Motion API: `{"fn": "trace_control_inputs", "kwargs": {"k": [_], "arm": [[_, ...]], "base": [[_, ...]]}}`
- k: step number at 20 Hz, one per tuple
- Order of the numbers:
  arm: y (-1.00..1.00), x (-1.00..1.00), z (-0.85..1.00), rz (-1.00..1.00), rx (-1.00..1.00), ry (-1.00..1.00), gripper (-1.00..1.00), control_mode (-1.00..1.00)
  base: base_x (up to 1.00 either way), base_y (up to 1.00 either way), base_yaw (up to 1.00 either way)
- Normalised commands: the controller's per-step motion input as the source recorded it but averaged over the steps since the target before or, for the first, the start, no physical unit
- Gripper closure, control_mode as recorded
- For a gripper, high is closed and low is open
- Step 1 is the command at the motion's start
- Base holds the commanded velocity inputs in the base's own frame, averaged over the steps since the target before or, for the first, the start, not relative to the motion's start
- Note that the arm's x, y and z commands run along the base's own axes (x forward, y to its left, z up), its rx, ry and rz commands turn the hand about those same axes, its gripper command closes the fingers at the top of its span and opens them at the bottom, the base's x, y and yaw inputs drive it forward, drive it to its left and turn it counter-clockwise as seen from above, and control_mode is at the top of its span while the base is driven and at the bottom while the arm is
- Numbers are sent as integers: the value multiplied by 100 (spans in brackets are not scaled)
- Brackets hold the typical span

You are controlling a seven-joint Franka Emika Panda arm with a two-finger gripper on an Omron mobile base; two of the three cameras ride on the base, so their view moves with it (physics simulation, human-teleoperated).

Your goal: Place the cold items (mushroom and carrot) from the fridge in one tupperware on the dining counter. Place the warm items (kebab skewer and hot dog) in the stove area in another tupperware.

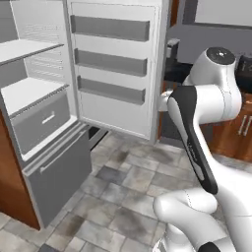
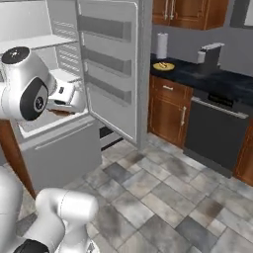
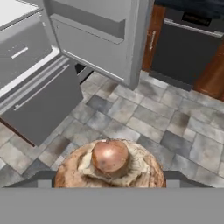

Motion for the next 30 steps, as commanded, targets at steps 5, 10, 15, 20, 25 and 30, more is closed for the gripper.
{"fn": "trace_control_inputs", "kwargs": {"k": [5,10,15,20,25,30], "arm": [[0,0,0,0,0,0,100,100],[0,0,0,0,0,0,100,100],[0,0,0,0,0,0,100,100],[0,0,0,0,0,0,100,100],[0,0,0,0,0,0,100,100],[0,0,0,0,0,0,100,100]], "base": [[-91,-28,-73],[-71,-63,-60],[-22,-100,-43],[11,-100,-19],[30,-100,-5],[43,-100,0]]}}
